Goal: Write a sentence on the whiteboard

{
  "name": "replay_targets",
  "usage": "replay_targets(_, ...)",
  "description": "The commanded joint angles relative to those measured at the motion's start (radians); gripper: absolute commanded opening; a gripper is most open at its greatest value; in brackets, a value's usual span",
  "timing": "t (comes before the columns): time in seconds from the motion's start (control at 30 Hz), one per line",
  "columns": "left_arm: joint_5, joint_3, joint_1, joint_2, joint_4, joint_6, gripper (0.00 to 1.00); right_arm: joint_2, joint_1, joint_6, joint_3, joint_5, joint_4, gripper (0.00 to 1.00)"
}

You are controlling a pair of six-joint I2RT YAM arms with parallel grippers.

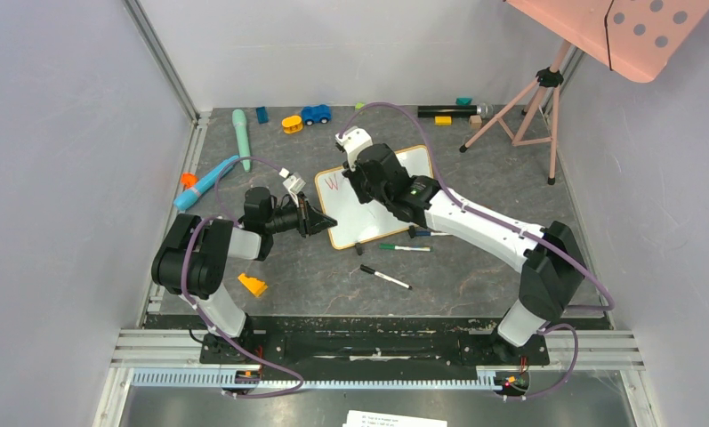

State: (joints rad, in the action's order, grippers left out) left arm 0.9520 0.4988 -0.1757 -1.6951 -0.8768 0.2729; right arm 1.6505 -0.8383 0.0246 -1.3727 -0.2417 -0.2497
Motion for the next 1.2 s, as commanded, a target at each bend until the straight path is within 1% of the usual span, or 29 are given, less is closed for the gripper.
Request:
replay_targets(0.0,-0.061,0.016,0.007,-0.004,-0.01,-0.052,0.09,0.018,0.007,-0.014,-0.05,-0.017,0.018,0.0)
replay_targets(0.47,-0.062,0.016,0.007,-0.005,-0.008,-0.052,0.08,0.04,0.008,-0.015,-0.071,0.045,0.011,0.0)
replay_targets(0.9,-0.061,0.016,0.007,-0.005,-0.008,-0.052,0.09,0.009,0.007,-0.013,-0.009,0.099,-0.004,0.0)
replay_targets(1.17,-0.062,0.016,0.007,-0.007,-0.008,-0.05,0.09,-0.007,0.008,-0.01,0.004,0.036,-0.025,0.0)
